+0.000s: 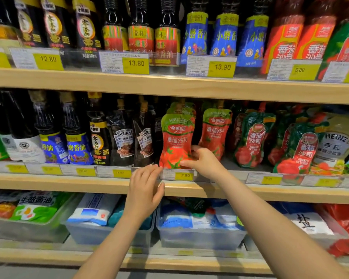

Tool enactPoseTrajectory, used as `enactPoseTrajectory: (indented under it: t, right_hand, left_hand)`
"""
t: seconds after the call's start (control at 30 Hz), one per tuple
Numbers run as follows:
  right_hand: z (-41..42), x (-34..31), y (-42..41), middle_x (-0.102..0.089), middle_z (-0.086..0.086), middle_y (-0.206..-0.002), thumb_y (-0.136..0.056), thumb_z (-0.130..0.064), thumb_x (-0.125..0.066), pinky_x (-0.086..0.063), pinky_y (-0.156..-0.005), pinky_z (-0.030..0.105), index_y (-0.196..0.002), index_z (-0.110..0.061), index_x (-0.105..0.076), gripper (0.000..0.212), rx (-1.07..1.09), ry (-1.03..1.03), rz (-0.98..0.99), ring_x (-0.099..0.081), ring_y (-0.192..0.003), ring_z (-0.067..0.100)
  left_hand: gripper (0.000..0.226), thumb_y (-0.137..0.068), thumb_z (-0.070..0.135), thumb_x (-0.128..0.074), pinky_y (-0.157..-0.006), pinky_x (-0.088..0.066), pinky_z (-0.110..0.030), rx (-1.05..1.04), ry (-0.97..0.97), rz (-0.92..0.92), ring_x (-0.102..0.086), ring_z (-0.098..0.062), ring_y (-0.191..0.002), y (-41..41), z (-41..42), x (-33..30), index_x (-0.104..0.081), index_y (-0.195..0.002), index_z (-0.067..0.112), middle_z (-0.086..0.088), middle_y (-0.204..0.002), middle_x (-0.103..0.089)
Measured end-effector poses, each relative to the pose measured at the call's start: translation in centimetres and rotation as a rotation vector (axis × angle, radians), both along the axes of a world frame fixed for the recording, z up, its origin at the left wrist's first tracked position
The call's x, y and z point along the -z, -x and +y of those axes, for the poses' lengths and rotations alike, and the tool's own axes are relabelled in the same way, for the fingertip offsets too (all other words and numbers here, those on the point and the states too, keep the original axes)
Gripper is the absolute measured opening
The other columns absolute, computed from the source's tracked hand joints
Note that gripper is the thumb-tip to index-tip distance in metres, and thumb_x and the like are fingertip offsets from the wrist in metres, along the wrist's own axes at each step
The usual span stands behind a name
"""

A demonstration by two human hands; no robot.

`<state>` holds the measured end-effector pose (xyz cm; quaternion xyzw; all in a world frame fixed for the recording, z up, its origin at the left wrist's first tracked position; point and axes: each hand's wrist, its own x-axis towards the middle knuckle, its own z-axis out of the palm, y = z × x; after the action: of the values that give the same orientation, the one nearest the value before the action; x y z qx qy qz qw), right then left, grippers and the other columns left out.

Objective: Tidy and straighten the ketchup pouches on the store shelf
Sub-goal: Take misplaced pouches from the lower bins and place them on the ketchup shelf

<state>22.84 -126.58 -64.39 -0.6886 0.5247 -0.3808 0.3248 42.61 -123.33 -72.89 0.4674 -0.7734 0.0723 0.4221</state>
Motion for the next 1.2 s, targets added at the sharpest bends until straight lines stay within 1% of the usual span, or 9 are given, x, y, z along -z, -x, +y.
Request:
enactPoseTrajectory:
  t: [0.1,0.17,0.23,0.37,0.5,0.73,0.87,1.0,1.2]
  right_hand:
    - [3.2,0.4,1.3,-0.058,-0.007,-0.120,-0.077,-0.022,-0.073,-0.042,-0.090,0.018,-0.122,-0.018,-0.054,0.049,0.132,0.239,-0.029,-0.052,-0.107,0.003]
    - [6.3,2.0,2.7,-0.062,-0.009,-0.110,-0.077,-0.022,-0.072,-0.043,-0.084,0.010,-0.111,-0.024,-0.059,0.037,0.166,0.392,-0.057,-0.056,-0.101,-0.002]
    - [9.3,5.0,4.1,-0.064,-0.010,-0.099,-0.076,-0.022,-0.071,-0.046,-0.079,0.011,-0.101,-0.024,-0.062,0.027,0.161,0.435,-0.040,-0.059,-0.094,0.000]
    - [11.6,11.8,5.5,-0.064,-0.005,-0.092,-0.076,-0.009,-0.072,-0.045,-0.077,0.010,-0.096,-0.013,-0.066,0.021,0.168,0.324,0.056,-0.060,-0.085,0.006]
    - [11.1,16.5,6.5,-0.064,0.003,-0.095,-0.082,-0.008,-0.066,-0.050,-0.083,0.029,-0.099,-0.009,-0.065,0.017,0.240,0.190,0.085,-0.062,-0.087,0.019]
    - [7.6,20.1,6.3,-0.061,0.018,-0.116,-0.085,-0.002,-0.057,-0.035,-0.095,0.031,-0.110,-0.002,-0.062,0.025,0.318,0.356,0.237,-0.053,-0.111,0.031]
    - [5.3,21.0,5.9,-0.057,0.023,-0.119,-0.090,-0.013,-0.053,-0.030,-0.089,0.034,-0.125,-0.007,-0.052,0.036,0.396,0.253,0.411,-0.045,-0.111,0.037]
    - [4.7,20.8,5.0,-0.062,0.019,-0.106,-0.088,-0.018,-0.054,-0.032,-0.083,0.040,-0.111,-0.012,-0.060,0.025,0.439,0.219,0.544,-0.047,-0.104,0.036]
    - [7.4,19.8,4.7,-0.062,0.014,-0.093,-0.084,-0.012,-0.059,-0.034,-0.078,0.034,-0.093,-0.007,-0.060,0.011,0.347,0.326,0.407,-0.049,-0.092,0.031]
  left_hand:
    - [0.046,-0.086,0.027,-0.048,-0.105,-0.034,-0.045,0.019,0.004,0.048,-0.041,-0.022,-0.124,0.5,1.2,1.3,-0.048,-0.128,0.009,-0.009,-0.131,-0.050]
    - [0.047,-0.084,0.027,-0.050,-0.106,-0.031,-0.039,0.042,0.016,0.069,-0.039,-0.022,-0.124,1.5,2.5,3.2,-0.045,-0.128,0.010,-0.008,-0.134,-0.044]
    - [0.046,-0.084,0.028,-0.051,-0.104,-0.032,-0.040,0.093,-0.011,0.039,-0.041,-0.021,-0.122,3.1,4.0,5.6,-0.045,-0.126,0.012,-0.005,-0.133,-0.042]
    - [0.044,-0.083,0.026,-0.053,-0.099,-0.040,-0.048,0.116,-0.106,-0.094,-0.045,-0.027,-0.118,5.6,5.4,9.4,-0.055,-0.121,0.006,-0.015,-0.129,-0.053]
    - [0.041,-0.081,0.023,-0.061,-0.095,-0.044,-0.050,0.039,-0.153,-0.245,-0.056,-0.036,-0.111,6.2,5.0,11.4,-0.058,-0.118,0.005,-0.018,-0.124,-0.058]
    - [0.046,-0.087,0.035,-0.039,-0.093,-0.042,-0.047,-0.040,-0.143,-0.432,-0.057,-0.031,-0.109,5.6,3.7,15.7,-0.055,-0.122,0.010,-0.013,-0.122,-0.060]
    - [0.045,-0.088,0.036,-0.039,-0.091,-0.031,-0.042,-0.059,-0.089,-0.423,-0.056,-0.030,-0.107,5.7,3.2,16.8,-0.052,-0.123,0.011,-0.012,-0.120,-0.060]
    - [0.046,-0.088,0.036,-0.037,-0.091,-0.028,-0.041,-0.072,-0.096,-0.430,-0.056,-0.031,-0.108,5.8,3.4,16.7,-0.051,-0.124,0.011,-0.013,-0.120,-0.059]
    - [0.053,-0.089,0.039,-0.045,-0.095,-0.038,-0.044,-0.055,-0.140,-0.371,-0.052,-0.028,-0.118,6.4,3.9,15.7,-0.044,-0.133,0.009,-0.011,-0.132,-0.054]
